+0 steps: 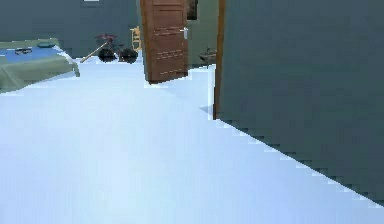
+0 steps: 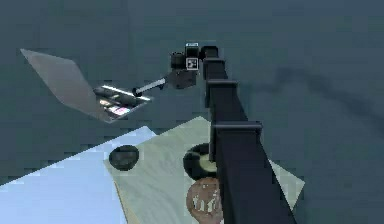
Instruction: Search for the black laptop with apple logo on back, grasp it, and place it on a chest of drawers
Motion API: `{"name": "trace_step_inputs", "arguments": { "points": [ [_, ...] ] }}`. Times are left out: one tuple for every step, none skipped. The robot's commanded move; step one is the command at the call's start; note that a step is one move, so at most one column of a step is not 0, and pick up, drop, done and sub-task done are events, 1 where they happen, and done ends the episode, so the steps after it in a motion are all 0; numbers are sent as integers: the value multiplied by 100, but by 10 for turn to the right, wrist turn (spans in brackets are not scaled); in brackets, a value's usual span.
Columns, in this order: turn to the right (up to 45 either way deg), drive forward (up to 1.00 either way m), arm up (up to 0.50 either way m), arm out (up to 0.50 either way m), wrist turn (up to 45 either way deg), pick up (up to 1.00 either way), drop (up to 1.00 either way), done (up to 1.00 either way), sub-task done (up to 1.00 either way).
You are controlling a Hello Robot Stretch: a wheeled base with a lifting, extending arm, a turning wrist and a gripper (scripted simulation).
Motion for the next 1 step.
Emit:
{"name": "trace_step_inputs", "arguments": {
  "points": [
    [0,0,0,0,360,0,0,0,0]
  ]
}}
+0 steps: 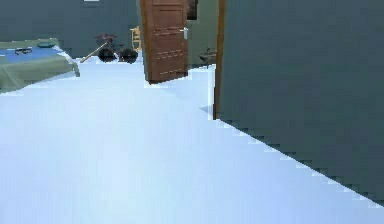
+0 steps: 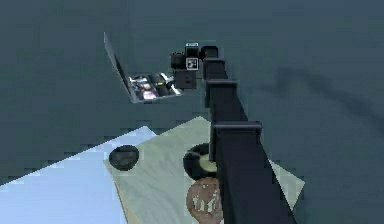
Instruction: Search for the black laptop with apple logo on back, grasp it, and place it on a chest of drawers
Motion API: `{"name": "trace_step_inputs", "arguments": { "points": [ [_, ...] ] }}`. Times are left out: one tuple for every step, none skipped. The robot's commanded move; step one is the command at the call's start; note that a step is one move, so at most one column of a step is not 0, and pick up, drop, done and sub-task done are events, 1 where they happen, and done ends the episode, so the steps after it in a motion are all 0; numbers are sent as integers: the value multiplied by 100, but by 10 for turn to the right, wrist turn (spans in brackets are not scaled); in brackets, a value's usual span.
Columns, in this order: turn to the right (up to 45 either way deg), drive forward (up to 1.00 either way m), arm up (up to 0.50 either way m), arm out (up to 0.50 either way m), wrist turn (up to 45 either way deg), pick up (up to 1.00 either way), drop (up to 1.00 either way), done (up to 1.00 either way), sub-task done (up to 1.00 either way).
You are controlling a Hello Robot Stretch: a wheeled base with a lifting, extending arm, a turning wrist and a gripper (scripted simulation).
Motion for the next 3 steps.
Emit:
{"name": "trace_step_inputs", "arguments": {
  "points": [
    [0,0,-10,0,0,0,0,0,0],
    [0,0,-32,0,0,0,0,0,0],
    [0,0,0,0,0,0,100,0,0]
  ]
}}
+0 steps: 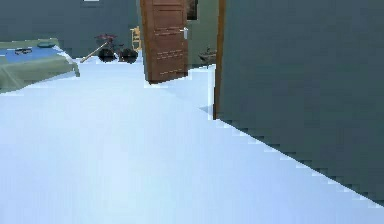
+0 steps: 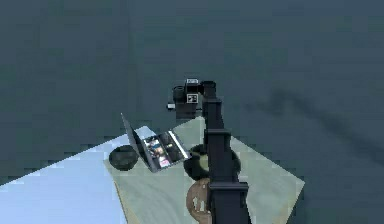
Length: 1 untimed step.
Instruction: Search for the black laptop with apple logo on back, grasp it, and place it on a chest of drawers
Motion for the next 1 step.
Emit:
{"name": "trace_step_inputs", "arguments": {
  "points": [
    [0,0,10,0,0,0,0,0,0]
  ]
}}
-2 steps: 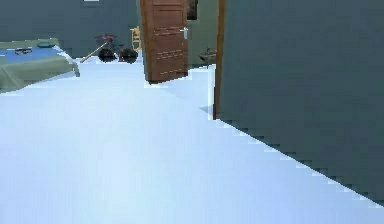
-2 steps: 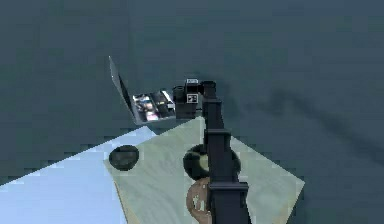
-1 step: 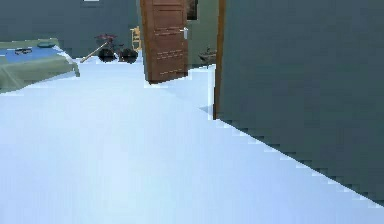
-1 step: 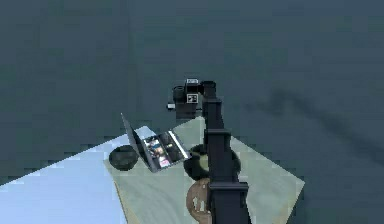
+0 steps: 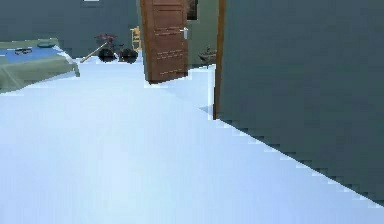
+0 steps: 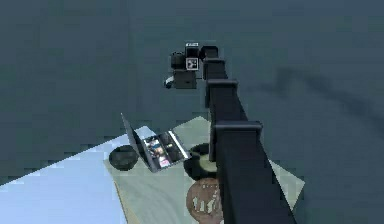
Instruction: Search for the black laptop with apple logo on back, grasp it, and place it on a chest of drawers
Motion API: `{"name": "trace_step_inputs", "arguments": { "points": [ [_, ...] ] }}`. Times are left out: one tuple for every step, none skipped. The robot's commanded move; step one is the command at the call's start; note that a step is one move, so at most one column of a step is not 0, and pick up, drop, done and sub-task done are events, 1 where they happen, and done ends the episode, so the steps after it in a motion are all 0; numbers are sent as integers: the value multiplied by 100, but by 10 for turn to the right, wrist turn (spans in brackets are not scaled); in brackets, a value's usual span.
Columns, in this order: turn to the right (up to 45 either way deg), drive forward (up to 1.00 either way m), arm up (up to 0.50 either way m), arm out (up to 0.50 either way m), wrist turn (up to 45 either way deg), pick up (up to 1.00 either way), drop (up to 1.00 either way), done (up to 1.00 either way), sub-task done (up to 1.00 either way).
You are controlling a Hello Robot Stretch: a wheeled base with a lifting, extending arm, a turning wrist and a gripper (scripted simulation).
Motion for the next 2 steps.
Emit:
{"name": "trace_step_inputs", "arguments": {
  "points": [
    [0,0,0,-8,0,0,0,0,0],
    [0,0,0,0,0,0,0,100,0]
  ]
}}
